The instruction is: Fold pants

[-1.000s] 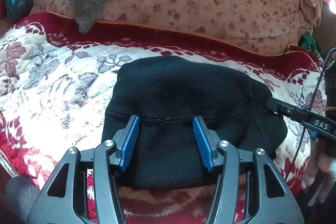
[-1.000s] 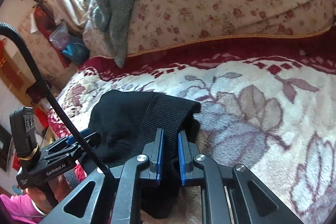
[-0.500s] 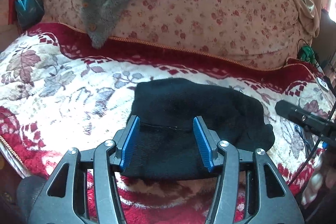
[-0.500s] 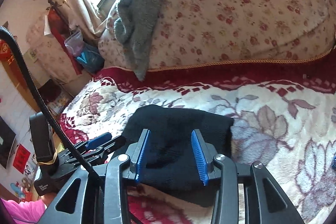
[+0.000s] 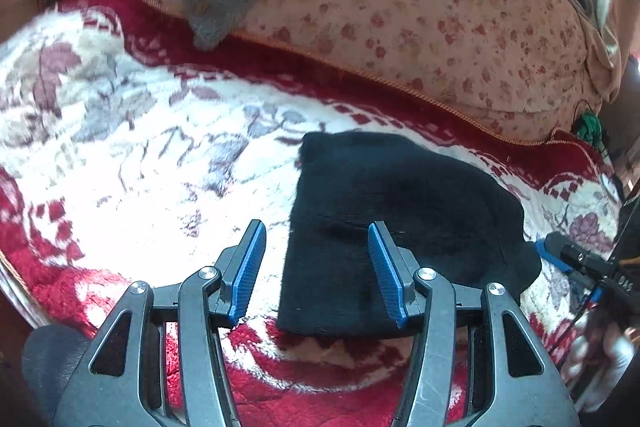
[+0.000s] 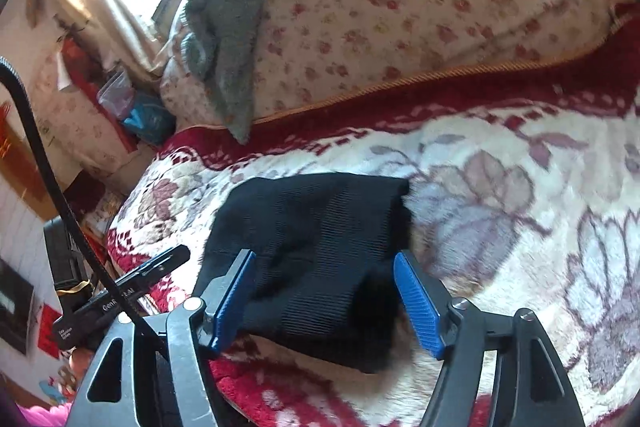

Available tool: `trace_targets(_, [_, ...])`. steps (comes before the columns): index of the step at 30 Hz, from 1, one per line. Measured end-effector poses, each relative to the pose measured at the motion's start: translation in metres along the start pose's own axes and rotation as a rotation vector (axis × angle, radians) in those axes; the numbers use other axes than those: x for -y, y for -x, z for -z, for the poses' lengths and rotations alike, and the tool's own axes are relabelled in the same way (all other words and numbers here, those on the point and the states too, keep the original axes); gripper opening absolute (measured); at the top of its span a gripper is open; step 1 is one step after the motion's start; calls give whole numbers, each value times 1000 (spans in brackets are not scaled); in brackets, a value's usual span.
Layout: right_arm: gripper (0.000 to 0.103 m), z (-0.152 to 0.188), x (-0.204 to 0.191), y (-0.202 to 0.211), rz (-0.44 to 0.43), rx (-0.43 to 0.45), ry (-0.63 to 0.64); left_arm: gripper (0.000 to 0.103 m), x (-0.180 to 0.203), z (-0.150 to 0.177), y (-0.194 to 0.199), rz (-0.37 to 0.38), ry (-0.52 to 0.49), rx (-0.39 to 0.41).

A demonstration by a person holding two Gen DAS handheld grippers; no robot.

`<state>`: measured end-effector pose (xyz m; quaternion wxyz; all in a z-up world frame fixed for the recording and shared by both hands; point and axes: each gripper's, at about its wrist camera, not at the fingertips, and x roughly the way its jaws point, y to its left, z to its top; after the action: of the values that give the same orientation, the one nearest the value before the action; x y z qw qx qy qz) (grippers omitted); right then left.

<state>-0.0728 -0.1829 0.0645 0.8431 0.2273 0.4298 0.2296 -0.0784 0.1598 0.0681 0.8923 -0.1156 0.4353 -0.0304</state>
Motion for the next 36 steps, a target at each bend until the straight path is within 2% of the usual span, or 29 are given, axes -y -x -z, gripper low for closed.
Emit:
trace_targets(3, [70, 2, 20, -7, -18, -25, -72, 52, -12, -3, -9, 81, 56, -38])
trace_targets(5, [70, 5, 30, -12, -63, -38, -119, 56, -13, -4, -14, 123, 70, -60])
trace_targets(6, [70, 6, 35, -16, -87, -46, -138, 61, -12, -4, -19, 154, 70, -72])
trace_targets(9, [71, 8, 43, -28, -131, -72, -182, 63, -8, -5, -30, 199, 59, -97])
trace_targets(12, [71, 10, 46, -39, -199, -87, -200, 72, -4, -5, -41, 217, 44, -113])
trace_targets(14, [74, 10, 44, -45, -239, -96, -199, 75, -5, -6, -51, 239, 58, -138])
trace_targets(16, [73, 9, 42, -52, -236, -103, -173, 77, -9, -8, -64, 276, 101, -173])
trace_targets(19, [67, 7, 41, -57, -228, -93, -146, 78, -12, -9, -70, 309, 140, -170])
trace_targets(20, [58, 7, 41, -58, -205, -90, -121, 78, -10, -10, -70, 305, 126, -168])
trace_targets(23, [50, 10, 40, -58, -204, -72, -95, 62, -2, -11, -67, 283, 64, -151])
trace_targets(24, [47, 10, 39, -57, -202, -70, -88, 54, 1, -10, -63, 279, 48, -139])
trace_targets(25, [45, 10, 38, -56, -205, -67, -86, 45, 1, -10, -62, 277, 44, -130])
trace_targets(28, [39, 8, 32, -51, -241, -55, -79, 30, -1, -14, -50, 301, 54, -108])
trace_targets(32, [38, 1, 14, -45, -250, -49, -38, 28, -1, -20, -31, 276, 23, -59])
trace_targets(36, [38, -11, -14, -45, -291, -41, 3, 28, -20, -35, -2, 253, 24, 19])
